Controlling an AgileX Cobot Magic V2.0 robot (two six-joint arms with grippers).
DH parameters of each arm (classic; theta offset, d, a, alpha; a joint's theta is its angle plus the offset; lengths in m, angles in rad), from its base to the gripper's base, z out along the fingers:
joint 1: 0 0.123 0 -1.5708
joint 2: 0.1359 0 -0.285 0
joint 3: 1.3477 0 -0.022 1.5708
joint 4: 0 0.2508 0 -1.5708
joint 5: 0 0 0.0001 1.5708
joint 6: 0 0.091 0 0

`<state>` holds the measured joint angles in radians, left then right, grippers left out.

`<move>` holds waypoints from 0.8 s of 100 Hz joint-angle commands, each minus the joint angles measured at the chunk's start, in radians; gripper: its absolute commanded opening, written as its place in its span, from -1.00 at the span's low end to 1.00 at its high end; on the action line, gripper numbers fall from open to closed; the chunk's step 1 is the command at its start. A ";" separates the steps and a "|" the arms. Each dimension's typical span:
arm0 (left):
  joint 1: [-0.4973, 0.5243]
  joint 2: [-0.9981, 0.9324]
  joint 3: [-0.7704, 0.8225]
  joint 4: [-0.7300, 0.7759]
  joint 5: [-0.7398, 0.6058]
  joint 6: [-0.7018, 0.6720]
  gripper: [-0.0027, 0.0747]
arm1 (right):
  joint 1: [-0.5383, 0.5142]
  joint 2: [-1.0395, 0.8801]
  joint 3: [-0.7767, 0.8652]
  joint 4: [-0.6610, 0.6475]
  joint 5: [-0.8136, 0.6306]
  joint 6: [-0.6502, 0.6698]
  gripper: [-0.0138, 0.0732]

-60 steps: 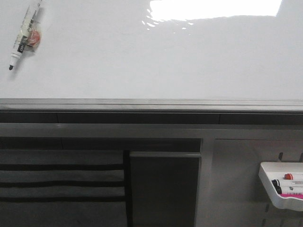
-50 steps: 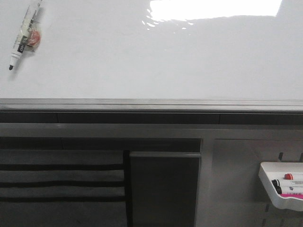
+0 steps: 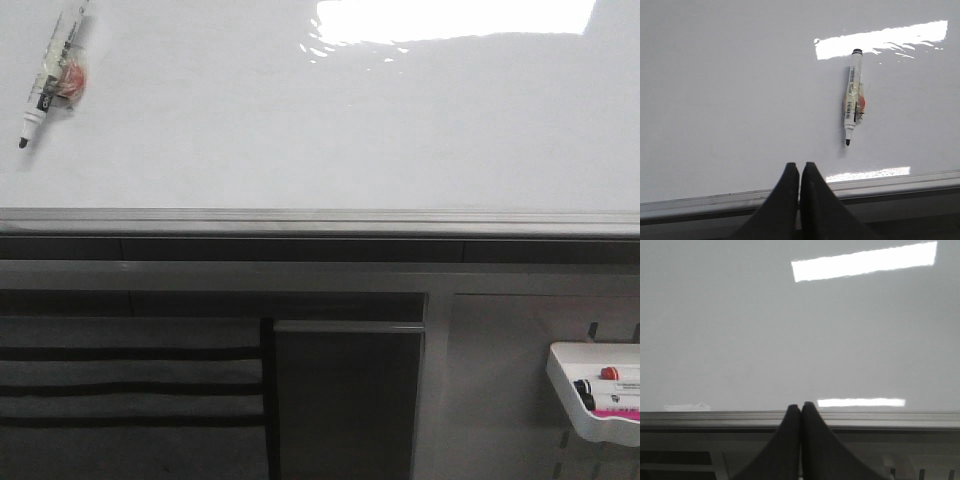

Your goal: Write number 3 on whiteboard

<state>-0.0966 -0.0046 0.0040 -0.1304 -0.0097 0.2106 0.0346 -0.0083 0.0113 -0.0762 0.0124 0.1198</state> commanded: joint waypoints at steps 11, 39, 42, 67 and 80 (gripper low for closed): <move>-0.005 -0.027 0.008 -0.001 -0.080 -0.008 -0.98 | -0.005 -0.015 0.025 -0.013 -0.081 -0.003 -0.84; -0.005 -0.027 0.008 -0.001 -0.080 -0.008 -0.98 | -0.005 -0.015 0.025 -0.013 -0.081 -0.003 -0.84; -0.005 -0.027 0.008 -0.001 -0.080 -0.008 -0.98 | -0.005 -0.015 0.025 -0.013 -0.081 -0.003 -0.84; -0.005 -0.027 0.008 -0.001 -0.080 -0.008 -0.98 | -0.005 -0.015 0.025 -0.124 -0.088 -0.074 -0.84; -0.005 -0.027 0.008 -0.001 -0.080 -0.008 -0.98 | -0.005 -0.015 0.025 -0.124 -0.088 -0.074 -0.84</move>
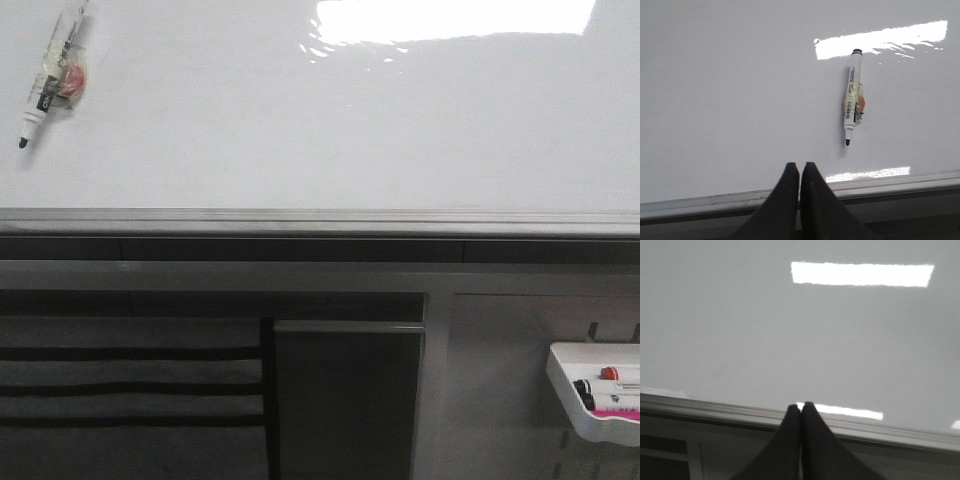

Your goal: Write number 3 on whiteboard

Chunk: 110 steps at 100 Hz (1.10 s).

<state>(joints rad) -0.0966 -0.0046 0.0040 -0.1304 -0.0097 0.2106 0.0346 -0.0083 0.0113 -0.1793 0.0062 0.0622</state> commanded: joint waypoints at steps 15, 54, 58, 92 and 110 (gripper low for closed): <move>-0.005 -0.027 0.008 -0.001 -0.080 -0.008 -0.98 | -0.005 -0.015 0.025 -0.021 -0.082 -0.017 -0.84; -0.005 -0.020 -0.109 -0.121 -0.008 -0.008 -0.98 | -0.005 -0.008 -0.105 0.203 0.014 0.064 -0.84; -0.005 -0.010 -0.162 -0.120 0.053 -0.008 -0.98 | -0.005 0.004 -0.150 0.203 0.079 0.064 -0.84; -0.005 0.292 -0.535 -0.101 0.429 -0.008 -0.98 | -0.005 0.321 -0.543 0.203 0.439 -0.089 -0.84; -0.005 0.396 -0.553 -0.101 0.413 -0.008 -0.98 | -0.005 0.423 -0.586 0.203 0.449 -0.087 -0.84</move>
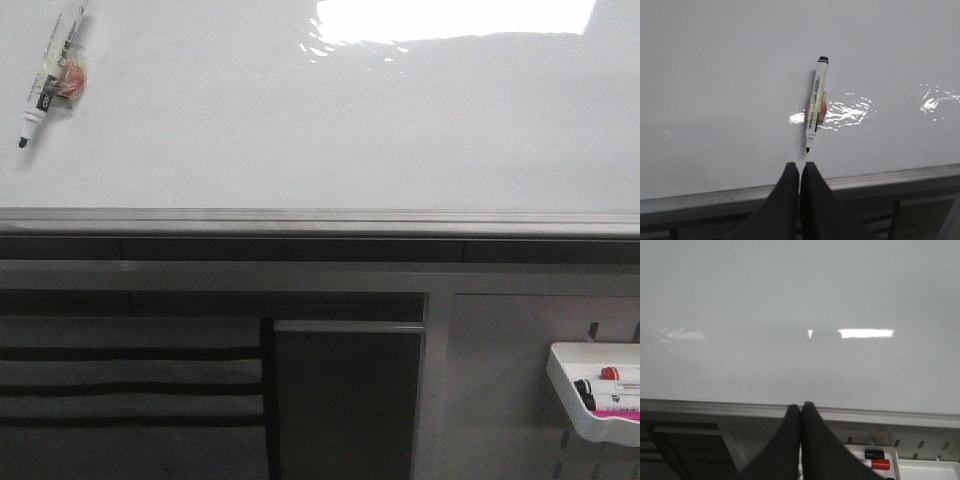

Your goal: Write number 3 on whiteboard

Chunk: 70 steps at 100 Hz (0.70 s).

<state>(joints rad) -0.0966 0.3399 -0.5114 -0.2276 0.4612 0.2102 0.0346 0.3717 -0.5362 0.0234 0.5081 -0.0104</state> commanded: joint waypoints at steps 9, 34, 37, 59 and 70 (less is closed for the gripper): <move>-0.005 0.089 -0.037 -0.004 -0.055 -0.008 -0.98 | -0.005 0.067 -0.038 0.002 -0.047 -0.014 -0.84; -0.005 0.204 -0.037 0.005 -0.069 0.025 -0.72 | -0.003 0.139 -0.040 0.006 -0.045 -0.014 -0.48; -0.005 0.222 -0.037 0.003 -0.079 0.028 -0.58 | -0.001 0.148 -0.042 0.008 -0.045 -0.016 -0.36; -0.005 0.371 -0.059 -0.019 -0.202 0.028 0.23 | 0.098 0.262 -0.128 0.125 -0.031 -0.079 0.07; -0.005 0.480 -0.101 -0.019 -0.239 0.028 0.17 | 0.195 0.340 -0.186 0.151 -0.033 -0.113 0.07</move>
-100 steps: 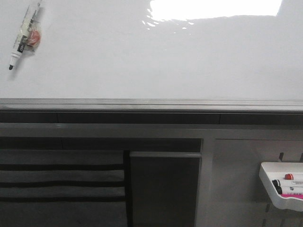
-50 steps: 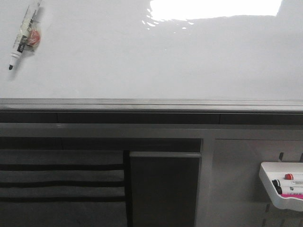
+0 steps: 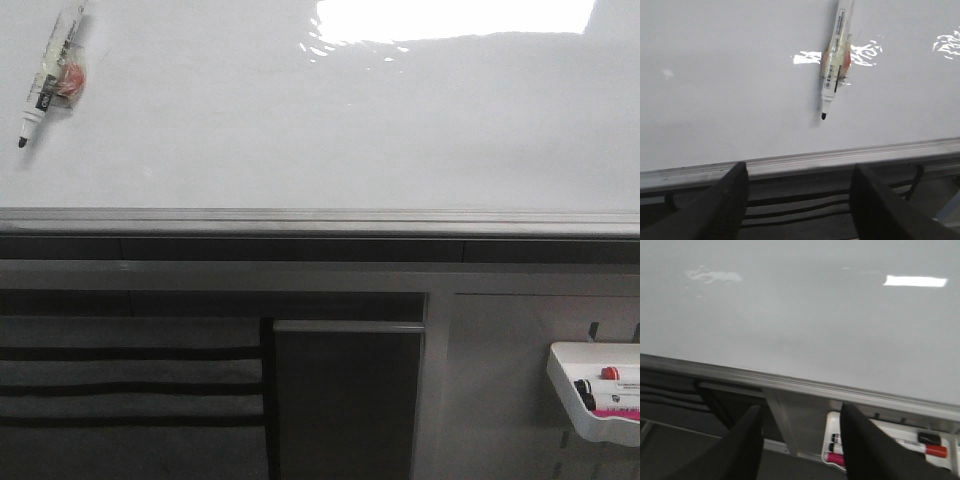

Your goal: Write number 3 on whiteboard

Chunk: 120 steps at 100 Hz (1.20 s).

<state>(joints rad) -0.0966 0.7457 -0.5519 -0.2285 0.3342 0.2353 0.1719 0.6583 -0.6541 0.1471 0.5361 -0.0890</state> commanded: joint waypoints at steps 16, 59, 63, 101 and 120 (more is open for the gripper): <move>-0.024 0.237 -0.146 -0.017 -0.128 0.004 0.10 | 0.180 0.160 -0.110 0.027 -0.106 -0.037 0.07; -0.114 0.553 -0.311 0.028 -0.216 0.057 0.10 | 0.260 0.274 -0.114 0.027 -0.177 -0.037 0.07; -0.114 0.577 -0.324 0.028 -0.216 0.057 0.10 | 0.260 0.274 -0.114 0.027 -0.181 -0.037 0.07; -0.114 0.679 -0.375 0.028 -0.274 0.057 -0.17 | 0.260 0.274 -0.114 0.027 -0.186 -0.037 0.07; -0.114 0.693 -0.375 0.030 -0.274 0.057 -0.44 | 0.260 0.274 -0.114 0.025 -0.193 -0.037 0.07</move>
<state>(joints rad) -0.2036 1.4455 -0.8917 -0.1969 0.1374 0.2916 0.4308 0.9399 -0.7339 0.1656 0.4234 -0.1145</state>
